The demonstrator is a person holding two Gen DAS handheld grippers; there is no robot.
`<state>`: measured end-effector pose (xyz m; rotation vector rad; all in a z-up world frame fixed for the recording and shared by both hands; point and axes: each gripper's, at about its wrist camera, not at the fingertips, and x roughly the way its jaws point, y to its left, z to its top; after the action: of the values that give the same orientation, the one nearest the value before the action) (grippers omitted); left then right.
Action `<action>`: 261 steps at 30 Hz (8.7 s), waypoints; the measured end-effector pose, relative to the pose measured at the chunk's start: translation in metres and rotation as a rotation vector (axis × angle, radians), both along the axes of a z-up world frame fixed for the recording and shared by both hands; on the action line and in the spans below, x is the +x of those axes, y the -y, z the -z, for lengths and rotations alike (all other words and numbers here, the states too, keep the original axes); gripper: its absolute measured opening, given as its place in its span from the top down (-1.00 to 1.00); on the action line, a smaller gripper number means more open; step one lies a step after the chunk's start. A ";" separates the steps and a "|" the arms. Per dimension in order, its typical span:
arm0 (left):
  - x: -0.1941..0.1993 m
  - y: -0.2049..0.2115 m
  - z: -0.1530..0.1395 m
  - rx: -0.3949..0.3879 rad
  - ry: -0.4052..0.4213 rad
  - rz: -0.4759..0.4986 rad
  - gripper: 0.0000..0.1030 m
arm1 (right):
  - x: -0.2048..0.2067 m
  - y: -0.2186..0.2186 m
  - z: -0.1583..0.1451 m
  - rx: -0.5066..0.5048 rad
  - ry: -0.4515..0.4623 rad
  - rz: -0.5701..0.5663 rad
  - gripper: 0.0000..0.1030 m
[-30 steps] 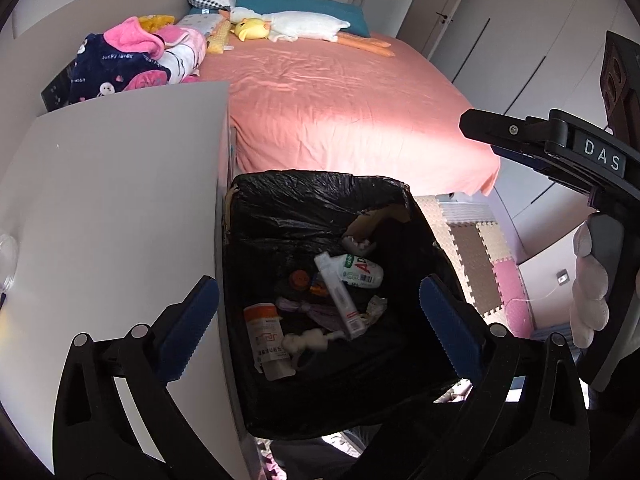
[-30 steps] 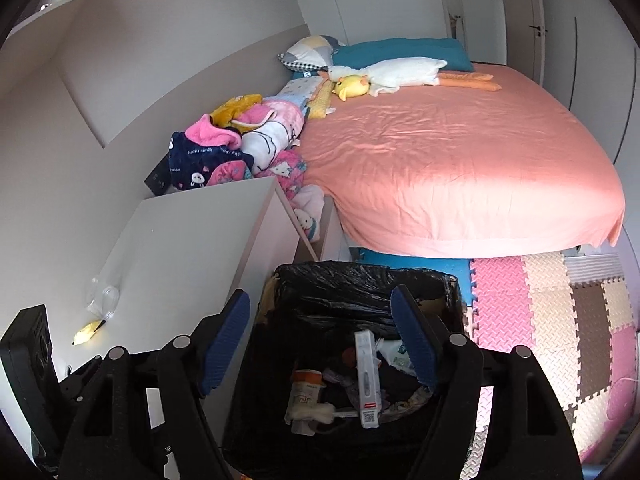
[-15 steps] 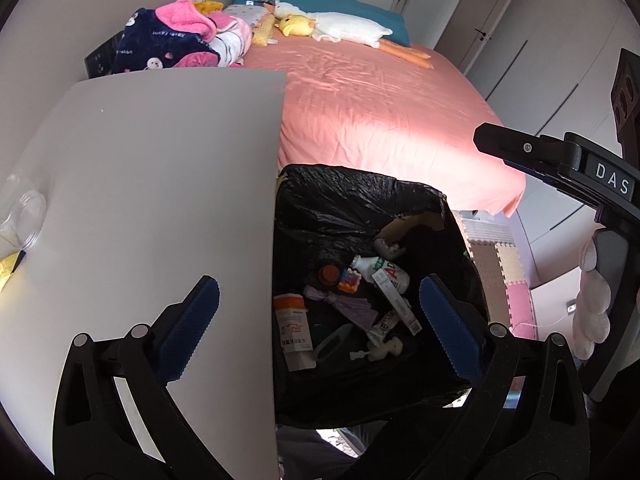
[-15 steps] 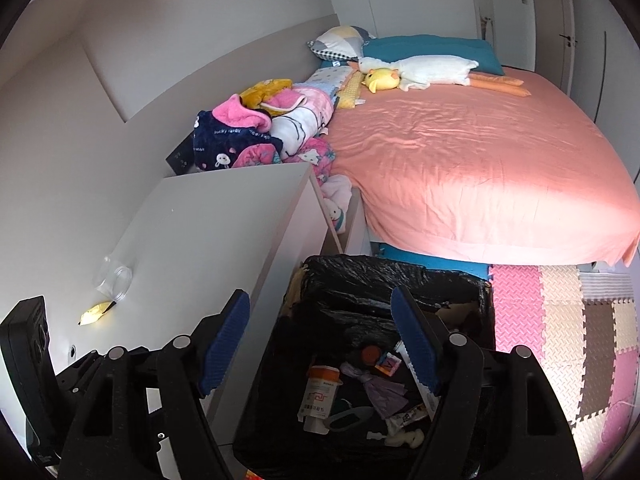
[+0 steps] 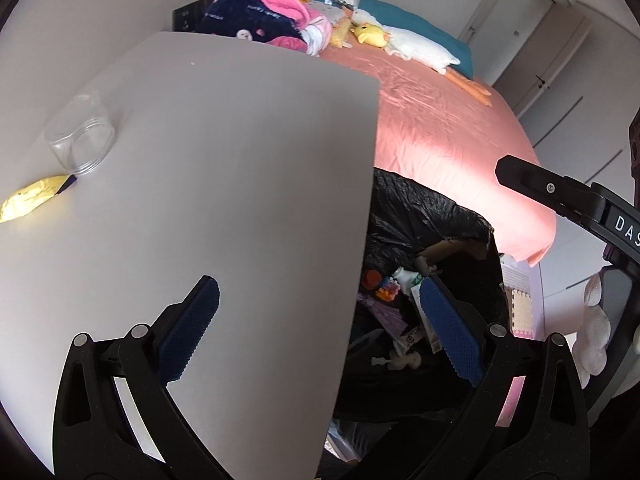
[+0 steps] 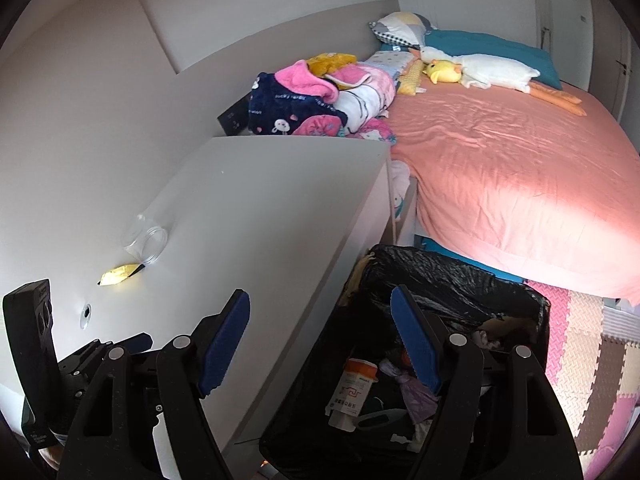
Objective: Collect trash
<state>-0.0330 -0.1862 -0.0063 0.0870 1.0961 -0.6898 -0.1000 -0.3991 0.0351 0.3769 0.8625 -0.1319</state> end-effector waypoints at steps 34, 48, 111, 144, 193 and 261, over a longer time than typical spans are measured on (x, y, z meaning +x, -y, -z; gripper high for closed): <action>0.082 -0.176 0.027 0.037 -0.075 -0.545 -0.87 | 0.148 -0.160 0.030 -0.047 -0.007 -0.424 -0.63; 0.132 -0.226 0.052 -0.033 -0.195 -0.818 -0.87 | 0.208 -0.202 0.036 -0.024 0.063 -0.548 -0.68; 0.183 -0.184 0.008 0.034 -0.165 -0.861 0.39 | 0.255 -0.207 0.042 -0.176 0.151 -0.590 -0.65; 0.146 -0.059 -0.003 0.047 -0.078 -0.509 0.39 | 0.146 -0.109 0.015 -0.178 0.128 -0.377 -0.65; 0.027 0.156 0.007 0.102 0.002 0.197 0.38 | -0.044 0.082 0.006 -0.112 0.086 0.171 -0.65; -0.011 0.161 -0.001 0.105 0.101 0.337 -0.88 | -0.093 0.092 -0.011 -0.112 0.152 0.289 -0.94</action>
<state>-0.0435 -0.3475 -0.0054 0.3996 1.0302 -0.9182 -0.1926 -0.4913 0.0463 0.3998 0.6442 -0.4128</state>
